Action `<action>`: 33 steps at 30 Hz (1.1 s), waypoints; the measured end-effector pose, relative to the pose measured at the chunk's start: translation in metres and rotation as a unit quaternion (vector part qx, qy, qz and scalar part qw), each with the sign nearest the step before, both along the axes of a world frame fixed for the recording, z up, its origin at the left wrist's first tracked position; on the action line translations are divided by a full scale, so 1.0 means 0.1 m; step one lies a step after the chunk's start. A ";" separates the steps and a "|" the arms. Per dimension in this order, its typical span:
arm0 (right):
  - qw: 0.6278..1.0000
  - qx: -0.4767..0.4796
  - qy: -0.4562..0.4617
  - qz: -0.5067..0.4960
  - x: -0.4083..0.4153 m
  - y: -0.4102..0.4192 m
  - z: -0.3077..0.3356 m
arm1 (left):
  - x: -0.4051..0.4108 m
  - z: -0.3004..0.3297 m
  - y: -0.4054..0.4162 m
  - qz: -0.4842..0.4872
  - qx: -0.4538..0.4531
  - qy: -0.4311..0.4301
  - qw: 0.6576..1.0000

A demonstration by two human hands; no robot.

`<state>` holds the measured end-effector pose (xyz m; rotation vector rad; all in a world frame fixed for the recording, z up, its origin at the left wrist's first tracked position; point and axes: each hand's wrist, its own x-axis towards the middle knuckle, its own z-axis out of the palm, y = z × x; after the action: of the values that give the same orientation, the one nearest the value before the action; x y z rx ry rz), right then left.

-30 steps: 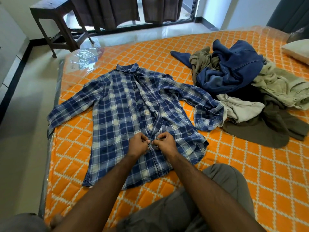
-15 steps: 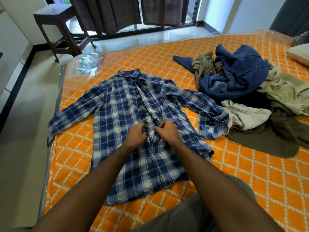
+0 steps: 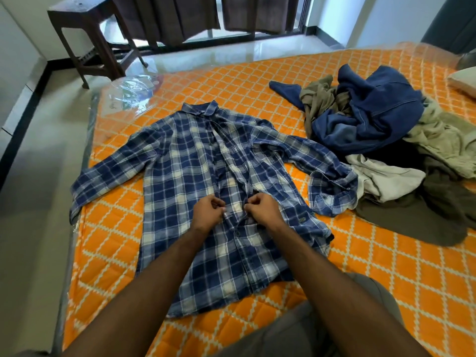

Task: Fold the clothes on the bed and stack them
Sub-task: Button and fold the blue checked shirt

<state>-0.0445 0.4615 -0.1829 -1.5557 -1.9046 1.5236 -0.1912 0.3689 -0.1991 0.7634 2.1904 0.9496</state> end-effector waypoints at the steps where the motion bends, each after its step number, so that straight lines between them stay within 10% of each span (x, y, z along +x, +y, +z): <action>1: 0.999 -0.027 0.037 -0.007 0.00 -0.02 0.02 | 0.00 0.00 -0.01 0.013 0.008 -0.021 1.000; 33: 0.968 -0.131 0.169 -0.133 -0.23 -0.23 -0.27 | 0.04 0.09 0.01 0.054 0.056 -0.164 0.983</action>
<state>-0.0671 0.4384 -0.2095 -1.4604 -1.2990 1.8300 -0.1872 0.3701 -0.1902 0.5000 1.9172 1.1706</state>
